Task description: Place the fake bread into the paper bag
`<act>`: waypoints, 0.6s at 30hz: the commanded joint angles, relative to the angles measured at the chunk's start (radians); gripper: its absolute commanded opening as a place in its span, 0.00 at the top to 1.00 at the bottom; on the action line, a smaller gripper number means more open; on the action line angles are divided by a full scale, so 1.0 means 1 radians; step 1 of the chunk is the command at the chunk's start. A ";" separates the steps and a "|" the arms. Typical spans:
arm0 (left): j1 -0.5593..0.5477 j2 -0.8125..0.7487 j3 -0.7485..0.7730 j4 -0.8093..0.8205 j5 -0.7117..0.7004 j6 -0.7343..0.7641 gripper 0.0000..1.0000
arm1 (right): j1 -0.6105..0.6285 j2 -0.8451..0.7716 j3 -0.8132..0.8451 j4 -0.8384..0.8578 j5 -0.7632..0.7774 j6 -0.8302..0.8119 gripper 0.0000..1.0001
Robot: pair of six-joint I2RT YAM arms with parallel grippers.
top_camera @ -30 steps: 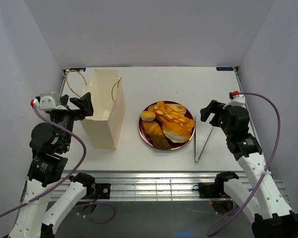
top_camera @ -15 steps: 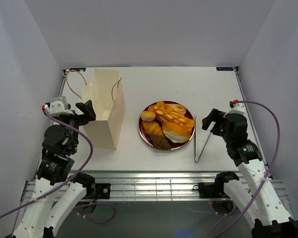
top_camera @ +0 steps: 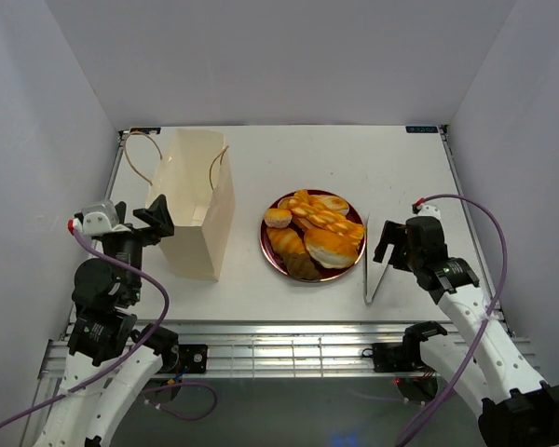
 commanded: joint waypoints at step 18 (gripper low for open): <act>-0.004 -0.022 -0.033 0.014 0.003 0.016 0.02 | 0.116 0.164 -0.146 0.186 0.049 0.097 0.10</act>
